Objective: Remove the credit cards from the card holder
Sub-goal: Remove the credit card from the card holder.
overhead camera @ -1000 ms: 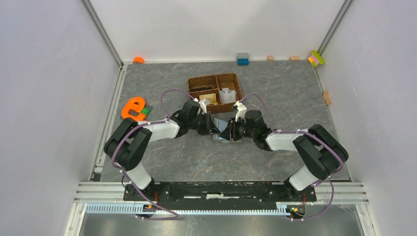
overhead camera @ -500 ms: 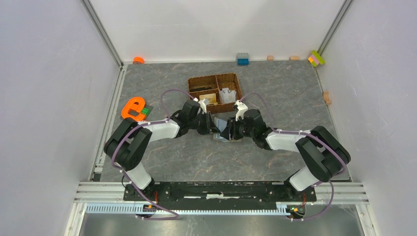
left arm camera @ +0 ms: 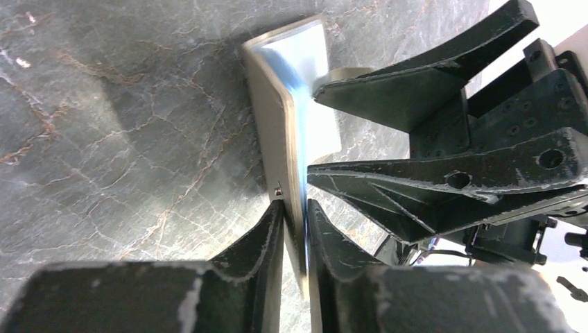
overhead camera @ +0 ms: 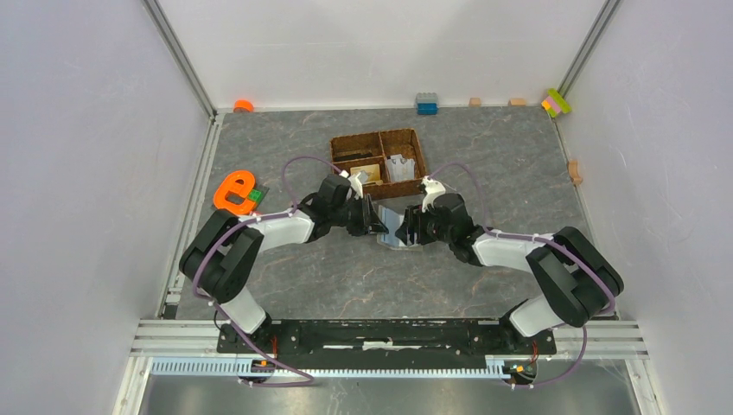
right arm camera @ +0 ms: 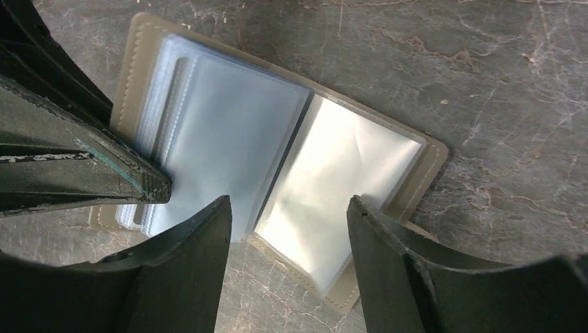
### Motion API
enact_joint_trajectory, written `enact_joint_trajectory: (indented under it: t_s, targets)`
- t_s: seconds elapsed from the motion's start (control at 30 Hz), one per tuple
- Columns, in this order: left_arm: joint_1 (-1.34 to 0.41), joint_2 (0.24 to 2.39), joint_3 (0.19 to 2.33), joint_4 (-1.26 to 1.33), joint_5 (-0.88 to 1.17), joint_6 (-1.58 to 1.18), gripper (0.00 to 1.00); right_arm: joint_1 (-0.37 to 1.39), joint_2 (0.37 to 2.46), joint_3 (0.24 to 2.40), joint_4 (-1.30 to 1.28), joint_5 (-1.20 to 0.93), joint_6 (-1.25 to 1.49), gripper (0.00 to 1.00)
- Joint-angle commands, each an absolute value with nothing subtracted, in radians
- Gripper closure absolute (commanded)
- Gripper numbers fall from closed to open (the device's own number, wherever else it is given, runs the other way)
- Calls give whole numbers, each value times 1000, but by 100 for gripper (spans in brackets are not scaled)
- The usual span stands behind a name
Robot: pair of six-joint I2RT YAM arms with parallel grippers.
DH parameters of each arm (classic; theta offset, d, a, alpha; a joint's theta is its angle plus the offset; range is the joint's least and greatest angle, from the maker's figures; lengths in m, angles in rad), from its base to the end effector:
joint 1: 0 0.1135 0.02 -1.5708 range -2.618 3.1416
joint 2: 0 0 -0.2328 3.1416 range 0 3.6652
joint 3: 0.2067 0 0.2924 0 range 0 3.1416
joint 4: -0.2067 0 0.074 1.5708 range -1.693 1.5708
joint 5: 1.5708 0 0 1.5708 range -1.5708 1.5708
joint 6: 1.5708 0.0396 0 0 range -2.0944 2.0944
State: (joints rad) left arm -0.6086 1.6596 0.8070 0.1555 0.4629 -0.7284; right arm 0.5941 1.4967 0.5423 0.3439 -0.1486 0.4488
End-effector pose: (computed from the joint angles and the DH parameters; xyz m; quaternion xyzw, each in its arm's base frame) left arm 0.2836 -0.2192 0.0991 0.0441 0.8862 -0.4184 0.1943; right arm 0.2535 0.1783 0.0820 -0.0984 0.8797 0.2865 0.3666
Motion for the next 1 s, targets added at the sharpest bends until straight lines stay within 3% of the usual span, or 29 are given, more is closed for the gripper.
enact_joint_trajectory:
  t_s: [0.0, 0.23, 0.53, 0.73, 0.97]
  targets:
    - [-609, 1602, 804, 213, 510, -733, 75, 596, 1486, 521, 419, -201, 449, 32]
    - [-609, 1605, 801, 229, 525, -739, 73, 595, 1499, 517, 447, -246, 462, 36]
    - [-609, 1619, 808, 214, 514, -742, 72, 588, 1464, 463, 552, -302, 495, 25]
    - [-607, 1640, 819, 196, 506, -744, 82, 582, 1466, 435, 620, -343, 532, 17]
    - [-608, 1639, 813, 205, 509, -751, 83, 576, 1452, 417, 652, -351, 544, 15]
